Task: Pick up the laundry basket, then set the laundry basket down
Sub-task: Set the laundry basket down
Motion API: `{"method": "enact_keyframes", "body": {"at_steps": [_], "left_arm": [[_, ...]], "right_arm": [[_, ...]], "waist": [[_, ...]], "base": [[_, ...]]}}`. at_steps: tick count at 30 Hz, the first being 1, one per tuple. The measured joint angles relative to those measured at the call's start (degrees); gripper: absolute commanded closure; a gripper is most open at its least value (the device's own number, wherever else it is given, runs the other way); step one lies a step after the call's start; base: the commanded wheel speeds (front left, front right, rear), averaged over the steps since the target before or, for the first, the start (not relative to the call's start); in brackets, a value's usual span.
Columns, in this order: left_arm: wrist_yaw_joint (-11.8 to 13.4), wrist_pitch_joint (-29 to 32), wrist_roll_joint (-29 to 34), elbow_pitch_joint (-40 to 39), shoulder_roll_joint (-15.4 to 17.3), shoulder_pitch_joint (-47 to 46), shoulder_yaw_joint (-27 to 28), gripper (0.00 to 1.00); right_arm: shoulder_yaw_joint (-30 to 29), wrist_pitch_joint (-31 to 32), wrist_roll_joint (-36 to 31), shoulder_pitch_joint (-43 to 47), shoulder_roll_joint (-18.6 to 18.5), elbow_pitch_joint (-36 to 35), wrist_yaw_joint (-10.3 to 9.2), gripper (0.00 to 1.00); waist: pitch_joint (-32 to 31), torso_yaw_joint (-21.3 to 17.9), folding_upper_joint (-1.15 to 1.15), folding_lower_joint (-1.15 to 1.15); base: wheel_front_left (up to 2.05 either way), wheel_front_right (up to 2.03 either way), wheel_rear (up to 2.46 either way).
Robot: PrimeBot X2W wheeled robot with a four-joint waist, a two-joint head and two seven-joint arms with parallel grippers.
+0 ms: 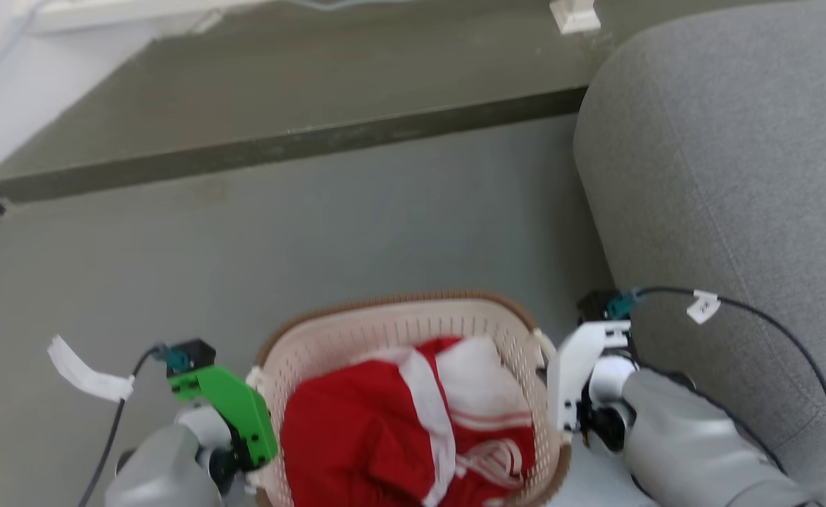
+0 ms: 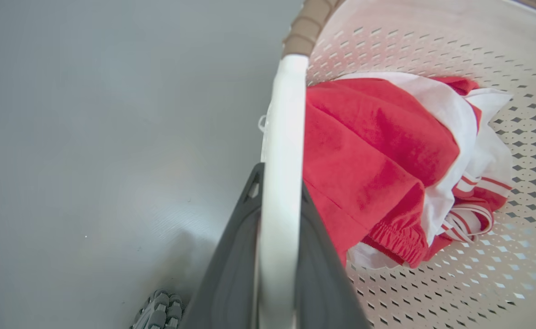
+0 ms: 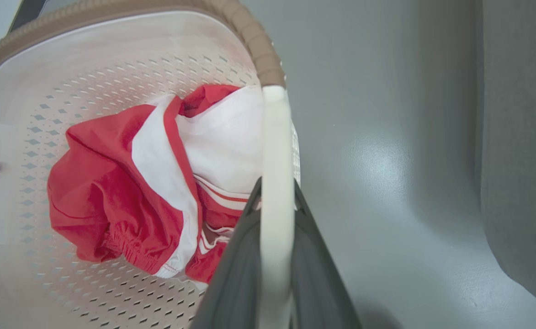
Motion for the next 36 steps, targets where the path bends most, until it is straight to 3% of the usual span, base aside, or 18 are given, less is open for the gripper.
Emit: {"method": "enact_keyframes", "body": {"at_steps": [15, 36], "left_arm": [[1.27, -4.3, 0.58, -2.89, 1.78, -7.76, -0.05, 1.0], [2.13, -8.91, 2.07, -6.34, 3.46, -19.57, 0.43, 1.0]], "right_arm": [[-0.53, -6.06, -0.81, -8.94, 0.18, -2.01, -2.97, 1.0], [-1.4, -12.6, -2.24, -21.35, 0.12, -2.37, -5.5, 1.0]], "waist": [[10.15, -0.37, 0.0, 0.0], [26.37, -0.29, 0.0, 0.01]], "base": [[0.0, 0.0, 0.0], [0.0, 0.0, 0.0]]}}
